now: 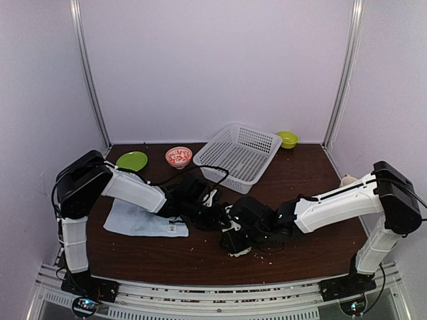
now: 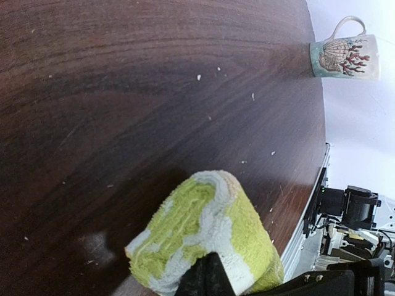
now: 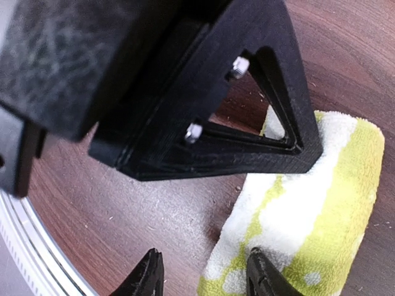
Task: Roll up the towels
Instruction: Roll the towel at the center of the board, then pick up the towel from the center of the board.
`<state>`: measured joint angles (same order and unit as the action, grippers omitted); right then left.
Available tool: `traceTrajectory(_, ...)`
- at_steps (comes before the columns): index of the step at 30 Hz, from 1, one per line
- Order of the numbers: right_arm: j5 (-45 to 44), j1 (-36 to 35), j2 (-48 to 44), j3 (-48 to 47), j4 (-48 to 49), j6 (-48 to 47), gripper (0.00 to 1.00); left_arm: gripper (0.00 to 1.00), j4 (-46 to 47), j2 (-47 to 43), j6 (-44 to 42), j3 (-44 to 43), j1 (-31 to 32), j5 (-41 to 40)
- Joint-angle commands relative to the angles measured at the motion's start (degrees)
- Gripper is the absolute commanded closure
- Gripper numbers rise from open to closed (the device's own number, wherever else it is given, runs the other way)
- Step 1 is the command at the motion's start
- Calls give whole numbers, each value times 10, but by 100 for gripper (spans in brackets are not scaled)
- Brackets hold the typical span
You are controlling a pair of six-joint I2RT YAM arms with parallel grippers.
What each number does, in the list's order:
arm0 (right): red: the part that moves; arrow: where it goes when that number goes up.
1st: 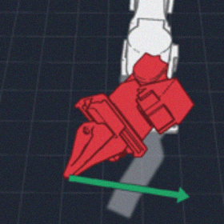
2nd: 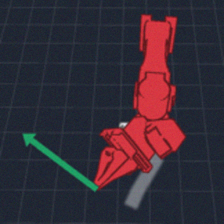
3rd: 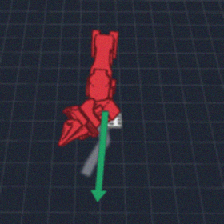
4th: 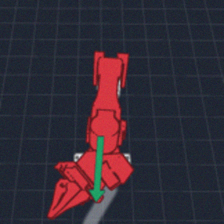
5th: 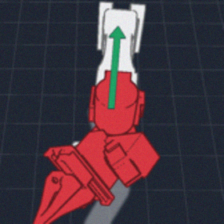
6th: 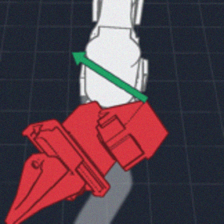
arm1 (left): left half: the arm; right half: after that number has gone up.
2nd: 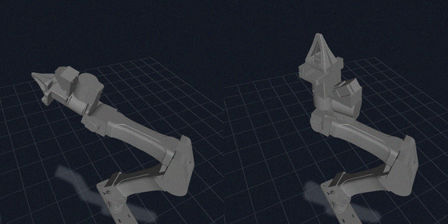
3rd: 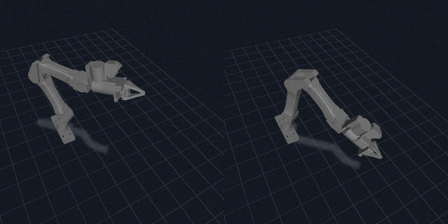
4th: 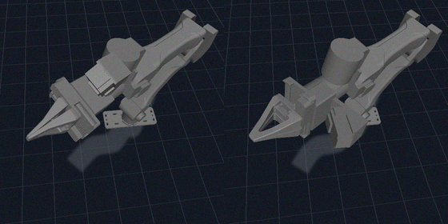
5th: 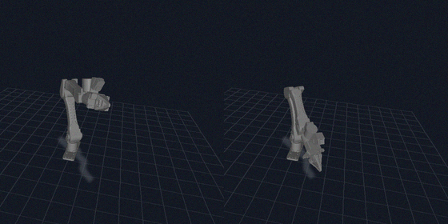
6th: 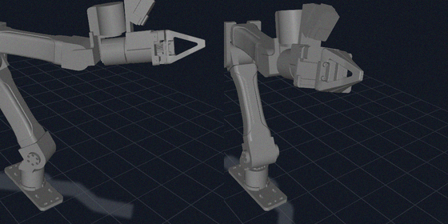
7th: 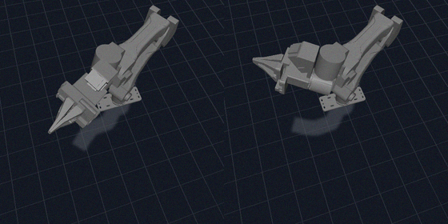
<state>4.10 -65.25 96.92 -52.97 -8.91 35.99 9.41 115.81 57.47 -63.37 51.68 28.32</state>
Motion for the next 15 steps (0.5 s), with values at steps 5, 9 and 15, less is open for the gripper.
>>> traceTrajectory(5,-15,-1,-55,12,-40,-18,54,100,-1,18,1,-2,-4,-4)
traceTrajectory(9,-37,0,-80,13,-63,-18,57,100,-3,20,-1,-4,-4,-3)
traceTrajectory(15,-54,-8,-59,6,-129,-17,81,100,-5,20,-1,-5,-4,-5)
